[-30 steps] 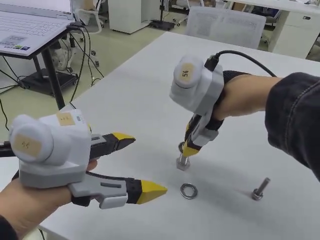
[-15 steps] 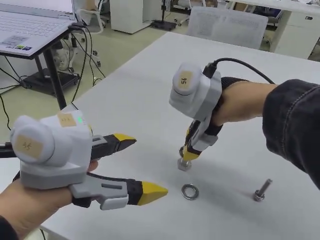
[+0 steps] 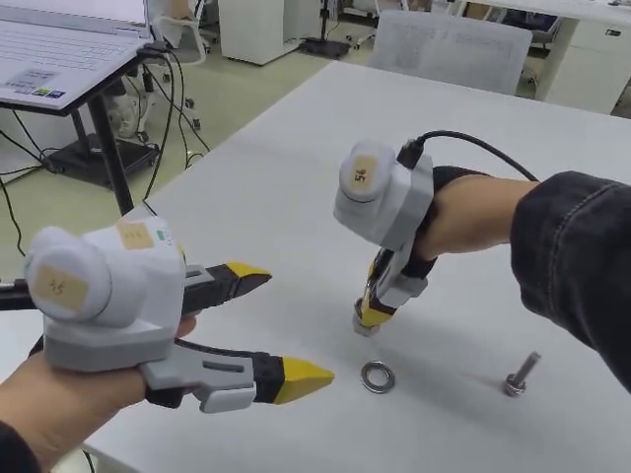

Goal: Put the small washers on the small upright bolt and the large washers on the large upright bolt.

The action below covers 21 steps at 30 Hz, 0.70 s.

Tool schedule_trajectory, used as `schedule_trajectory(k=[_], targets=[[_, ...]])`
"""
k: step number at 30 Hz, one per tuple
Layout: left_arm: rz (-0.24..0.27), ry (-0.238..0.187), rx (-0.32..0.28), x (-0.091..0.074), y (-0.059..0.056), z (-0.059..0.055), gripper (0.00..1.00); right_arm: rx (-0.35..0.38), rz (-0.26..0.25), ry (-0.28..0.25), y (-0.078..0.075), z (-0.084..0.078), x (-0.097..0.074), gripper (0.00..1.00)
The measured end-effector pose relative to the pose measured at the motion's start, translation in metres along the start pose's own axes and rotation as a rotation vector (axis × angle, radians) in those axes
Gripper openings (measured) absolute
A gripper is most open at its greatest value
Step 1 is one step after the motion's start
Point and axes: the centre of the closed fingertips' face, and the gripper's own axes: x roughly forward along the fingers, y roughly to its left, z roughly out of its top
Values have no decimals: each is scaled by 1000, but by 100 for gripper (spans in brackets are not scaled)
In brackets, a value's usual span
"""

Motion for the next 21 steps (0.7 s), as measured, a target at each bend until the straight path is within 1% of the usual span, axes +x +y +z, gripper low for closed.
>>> schedule_trajectory(k=[5,9,21], targets=[[0,1,-1,0,1,-1,73,-3,-2,3,-1,-1,3,22],[0,0,0,-1,1,0,73,-8,-3,12,-1,-2,9,22],[3,0,-2,-2,2,0,73,-4,-1,9,-4,-2,14,23]])
